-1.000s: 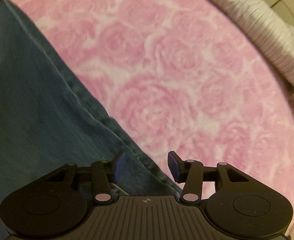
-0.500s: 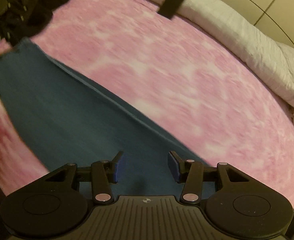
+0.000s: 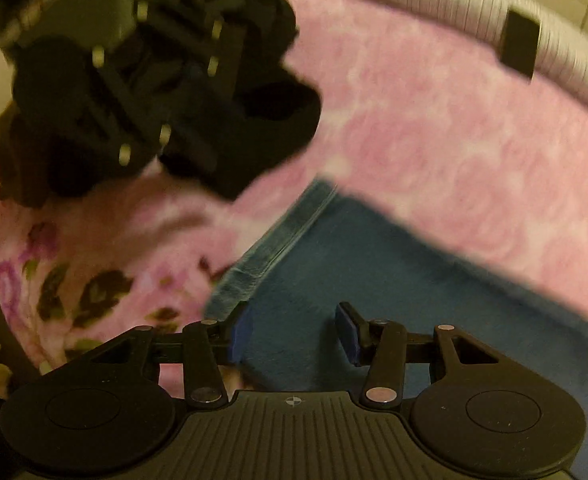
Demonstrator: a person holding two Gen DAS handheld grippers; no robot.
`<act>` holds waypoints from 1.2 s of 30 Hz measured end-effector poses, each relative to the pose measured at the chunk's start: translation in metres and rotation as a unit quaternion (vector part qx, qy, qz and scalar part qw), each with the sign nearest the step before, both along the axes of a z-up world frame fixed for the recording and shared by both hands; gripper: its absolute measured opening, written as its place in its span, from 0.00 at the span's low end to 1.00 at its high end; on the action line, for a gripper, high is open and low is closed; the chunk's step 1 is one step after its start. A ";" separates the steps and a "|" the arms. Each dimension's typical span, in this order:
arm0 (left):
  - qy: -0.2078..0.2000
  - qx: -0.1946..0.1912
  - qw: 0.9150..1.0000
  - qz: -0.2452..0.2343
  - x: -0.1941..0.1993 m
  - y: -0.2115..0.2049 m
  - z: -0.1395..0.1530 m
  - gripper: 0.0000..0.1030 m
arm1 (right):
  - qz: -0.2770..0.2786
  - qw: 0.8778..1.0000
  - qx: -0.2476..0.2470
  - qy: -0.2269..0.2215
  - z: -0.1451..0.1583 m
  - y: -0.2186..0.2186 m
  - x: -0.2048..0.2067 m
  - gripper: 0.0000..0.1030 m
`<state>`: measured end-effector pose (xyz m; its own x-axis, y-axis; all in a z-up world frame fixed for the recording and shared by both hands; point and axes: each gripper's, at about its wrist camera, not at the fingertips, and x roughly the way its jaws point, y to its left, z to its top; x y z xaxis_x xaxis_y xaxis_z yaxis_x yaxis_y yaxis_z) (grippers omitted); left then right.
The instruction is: Fold clothes
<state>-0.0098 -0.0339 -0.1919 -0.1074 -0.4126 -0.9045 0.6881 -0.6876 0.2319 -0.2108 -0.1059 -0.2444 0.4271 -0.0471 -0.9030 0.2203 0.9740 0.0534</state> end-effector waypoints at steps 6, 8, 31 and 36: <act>-0.002 -0.002 1.000 -0.006 -0.005 -0.006 -0.005 0.28 | 0.014 1.000 -0.024 -0.008 0.008 0.018 -0.018 0.46; -0.004 -0.003 1.000 -0.017 -0.011 -0.007 -0.008 0.28 | 0.019 0.999 -0.036 -0.022 0.012 0.026 -0.019 0.46; -0.064 -0.077 0.945 -0.311 -0.019 -0.013 -0.057 0.31 | -0.178 0.977 -0.103 0.058 0.004 0.072 0.020 0.05; -0.074 -0.080 0.943 -0.313 -0.018 -0.010 -0.059 0.31 | -0.153 0.983 -0.095 0.045 -0.008 0.080 0.026 0.06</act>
